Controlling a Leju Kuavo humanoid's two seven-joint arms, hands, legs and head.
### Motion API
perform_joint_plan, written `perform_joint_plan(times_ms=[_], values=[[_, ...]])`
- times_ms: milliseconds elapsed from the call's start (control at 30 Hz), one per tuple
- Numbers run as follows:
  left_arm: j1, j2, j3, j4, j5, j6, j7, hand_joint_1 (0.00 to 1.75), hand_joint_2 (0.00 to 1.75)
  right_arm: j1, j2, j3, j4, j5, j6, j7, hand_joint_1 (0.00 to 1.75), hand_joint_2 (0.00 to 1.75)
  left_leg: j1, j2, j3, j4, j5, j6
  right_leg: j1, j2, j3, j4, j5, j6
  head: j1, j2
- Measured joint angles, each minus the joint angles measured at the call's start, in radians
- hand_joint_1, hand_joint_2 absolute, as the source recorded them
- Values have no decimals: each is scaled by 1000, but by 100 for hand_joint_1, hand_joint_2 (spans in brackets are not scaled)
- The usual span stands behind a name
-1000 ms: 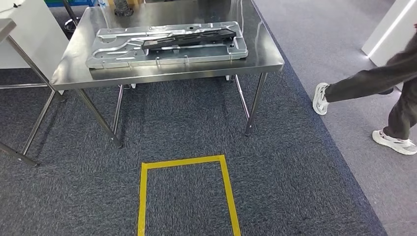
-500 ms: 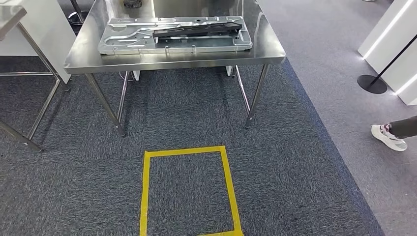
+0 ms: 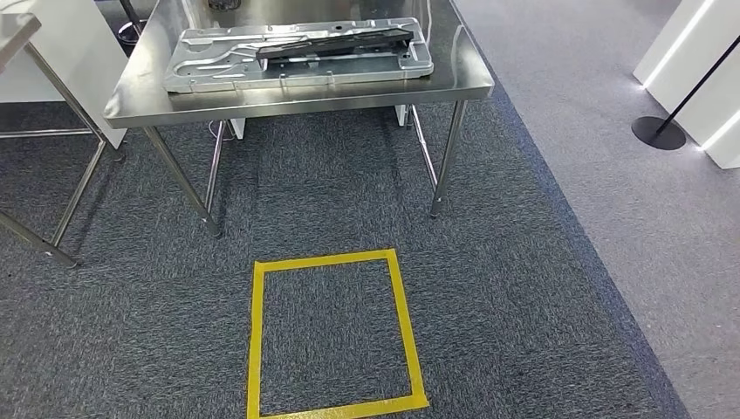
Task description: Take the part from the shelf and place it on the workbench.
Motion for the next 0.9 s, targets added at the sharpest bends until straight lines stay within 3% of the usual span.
perform_joint_plan(times_ms=[33,67,100,167,233,300,433,667,800,900], values=[[1,0,0,0,-1,1,3,0,0,0,-2,-3,0,-2,-3,11,0,175,4,0,-21,50,-15,-6,1,0,-5,4,1,-1,0,0],[3,-1,0,0,-1,2,6,0,44,1,-5,-7,0,-5,-6,26,0,131,9,0,-24,64,-10,-12,0,1,-10,9,1,-1,0,0],[3,-1,0,0,-1,4,11,0,87,0,-8,-11,0,-7,-8,40,0,87,15,0,-8,36,14,-20,-1,2,-14,16,1,-1,0,0],[2,-1,0,0,3,10,20,0,175,0,-11,-16,0,-10,-15,55,0,0,26,0,51,-76,74,-35,-4,5,-21,30,-3,3,0,0],[1,-1,0,0,6,13,24,0,175,0,-12,-17,0,-10,-19,55,0,0,32,0,82,-137,102,-41,-6,6,-24,37,-6,5,0,0],[0,-2,1,0,8,15,26,0,175,0,-12,-17,0,-10,-20,54,0,0,33,-1,93,-158,100,-44,-5,6,-27,41,-8,7,0,0],[-2,-4,18,2,45,20,47,0,175,-2,-10,-18,0,-10,-24,24,0,175,23,-9,102,-204,99,-9,-2,11,-46,61,-9,29,1,0],[9,8,-7,1,104,8,66,0,175,7,-8,14,0,-61,-24,36,0,175,17,-9,100,-203,101,-5,-6,11,-47,59,-5,35,1,0],[23,19,-70,-1,171,18,85,0,0,19,-8,73,-2,-138,-18,41,0,0,16,-9,101,-203,101,-5,-6,11,-47,59,-5,35,1,0],[32,24,-118,-5,216,25,98,0,0,27,-8,120,-8,-191,-15,44,0,0,16,-9,101,-203,101,-5,-6,11,-47,59,-5,35,1,0]])
